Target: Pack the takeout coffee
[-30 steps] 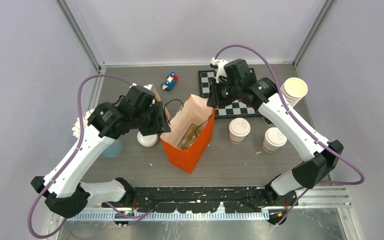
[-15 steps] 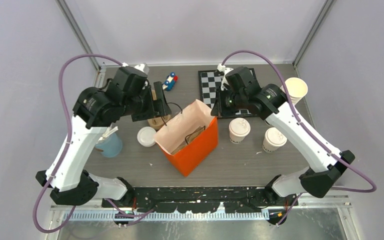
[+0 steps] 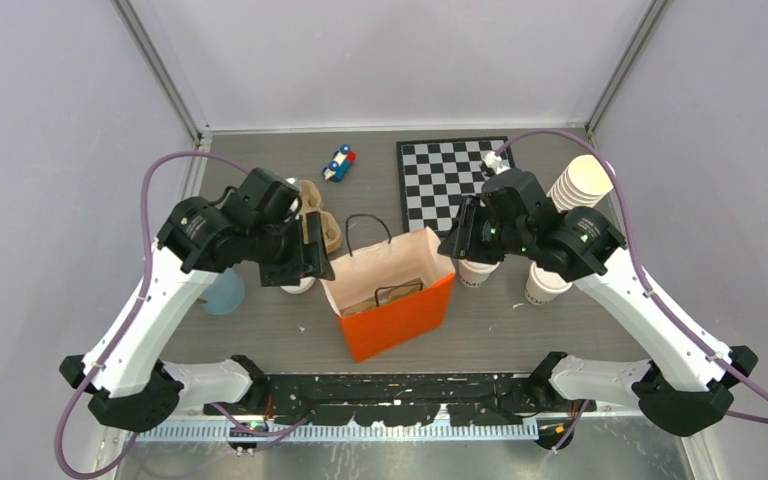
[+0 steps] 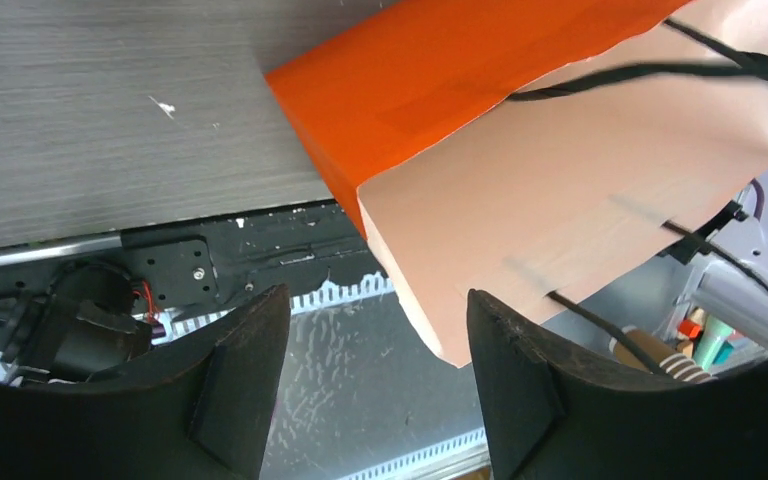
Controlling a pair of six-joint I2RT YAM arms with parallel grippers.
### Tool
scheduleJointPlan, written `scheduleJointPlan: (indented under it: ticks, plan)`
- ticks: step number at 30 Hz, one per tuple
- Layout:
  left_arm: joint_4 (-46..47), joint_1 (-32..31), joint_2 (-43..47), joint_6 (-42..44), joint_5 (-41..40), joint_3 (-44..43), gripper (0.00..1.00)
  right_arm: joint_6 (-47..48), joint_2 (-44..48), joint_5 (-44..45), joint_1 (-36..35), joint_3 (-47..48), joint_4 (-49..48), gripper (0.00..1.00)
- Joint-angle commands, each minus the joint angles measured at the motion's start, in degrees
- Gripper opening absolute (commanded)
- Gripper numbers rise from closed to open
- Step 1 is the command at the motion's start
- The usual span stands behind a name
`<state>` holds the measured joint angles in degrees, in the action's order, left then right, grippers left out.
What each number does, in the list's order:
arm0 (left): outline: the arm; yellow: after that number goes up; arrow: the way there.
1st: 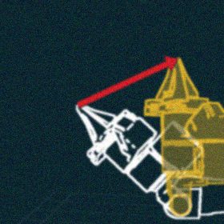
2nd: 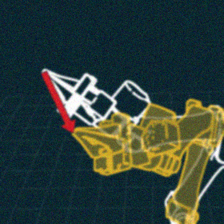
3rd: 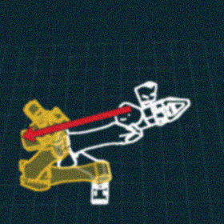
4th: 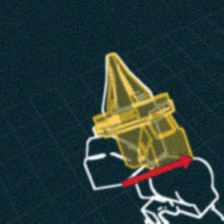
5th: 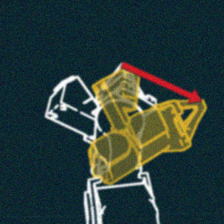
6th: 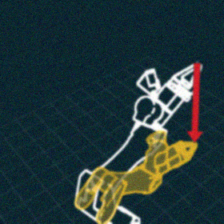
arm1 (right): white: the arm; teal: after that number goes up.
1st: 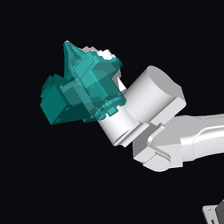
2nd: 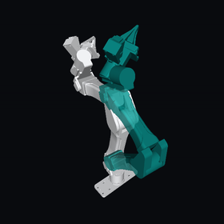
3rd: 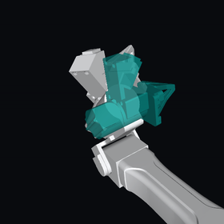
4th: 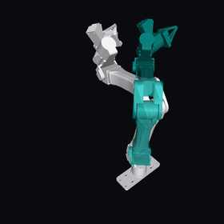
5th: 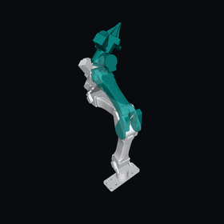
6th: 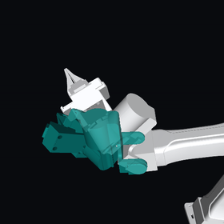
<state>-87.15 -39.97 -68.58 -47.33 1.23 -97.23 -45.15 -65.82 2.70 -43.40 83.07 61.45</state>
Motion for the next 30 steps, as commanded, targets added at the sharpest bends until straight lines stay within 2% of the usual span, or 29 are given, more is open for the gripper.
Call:
scheduleJointPlan:
  ticks: [1,6,10,14,16,20,27,30]
  plan:
    - [4.4,0.3,0.6,-0.8,4.9,1.5,0.65,7.5,-0.4,0.7,-0.2,6.2,-0.3,0.48]
    - [5.0,0.3,-1.2,-0.3,5.8,2.5,0.6,21.3,-4.2,1.7,-0.1,13.5,1.4,0.67]
    - [5.7,0.3,-1.5,0.8,6.7,5.2,0.56,29.1,-7.9,-1.3,-0.2,14.5,2.2,0.73]
    - [8.1,0.3,-1.9,2.8,7.2,7.0,0.48,32.4,-11.1,-1.9,-0.1,14.4,4.0,0.73]
    - [9.3,0.3,-2.3,4.5,7.4,6.9,0.41,32.8,-12.1,-1.6,-0.1,13.7,3.5,0.73]
    - [11.0,0.3,-3.1,9.4,5.7,6.9,0.34,33.5,-13.7,-1.1,-0.2,12.5,1.6,0.72]
    - [13.7,0.3,-4.1,14.7,5.3,6.3,0.31,35.2,-13.7,2.4,-0.2,8.9,-3.4,0.65]
    - [15.1,0.3,-3.2,16.2,3.5,7.1,0.31,35.1,-14.1,2.6,-0.2,8.7,-4.5,0.58]
